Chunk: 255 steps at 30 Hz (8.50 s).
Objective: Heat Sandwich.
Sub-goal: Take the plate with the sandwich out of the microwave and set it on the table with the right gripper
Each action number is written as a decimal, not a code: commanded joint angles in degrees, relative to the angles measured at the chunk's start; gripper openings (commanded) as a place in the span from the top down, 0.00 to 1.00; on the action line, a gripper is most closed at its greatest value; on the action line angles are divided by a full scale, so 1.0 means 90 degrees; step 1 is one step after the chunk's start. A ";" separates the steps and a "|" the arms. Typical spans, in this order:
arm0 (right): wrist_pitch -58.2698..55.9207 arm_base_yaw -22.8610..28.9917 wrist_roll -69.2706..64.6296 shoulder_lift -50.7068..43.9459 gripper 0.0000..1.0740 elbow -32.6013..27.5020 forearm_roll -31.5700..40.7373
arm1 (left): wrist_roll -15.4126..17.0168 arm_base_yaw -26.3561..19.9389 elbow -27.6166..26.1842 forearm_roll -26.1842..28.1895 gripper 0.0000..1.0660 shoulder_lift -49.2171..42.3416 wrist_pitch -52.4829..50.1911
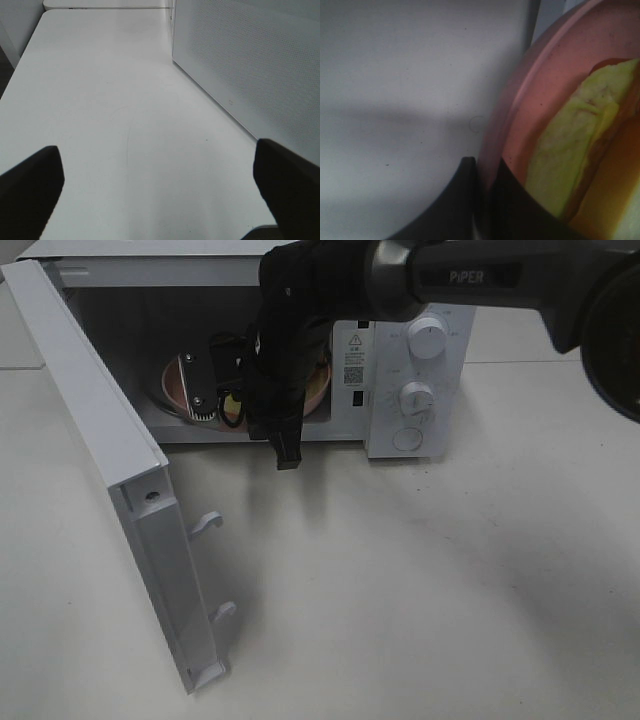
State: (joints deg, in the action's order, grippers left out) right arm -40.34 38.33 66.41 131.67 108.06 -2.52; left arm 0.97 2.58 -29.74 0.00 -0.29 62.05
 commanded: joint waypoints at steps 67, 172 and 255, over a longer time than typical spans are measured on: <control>0.1012 0.0350 0.0681 -0.5628 1.00 -0.6468 0.0032 | 0.0013 0.0025 0.0013 0.0038 0.08 -0.0108 -0.0083; -0.0261 0.0325 -1.0721 -0.5838 0.97 -0.8543 -0.3998 | 0.0013 0.0025 0.0013 0.0038 0.08 -0.0108 -0.0083; 0.1140 -0.1897 -1.3108 -0.3521 0.60 -0.7748 -0.5437 | 0.0013 0.0025 0.0013 0.0038 0.08 -0.0108 -0.0083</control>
State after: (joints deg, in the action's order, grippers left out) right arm -29.79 21.49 -53.00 100.96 37.99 -52.48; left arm 0.97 2.58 -29.74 0.00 -0.29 62.05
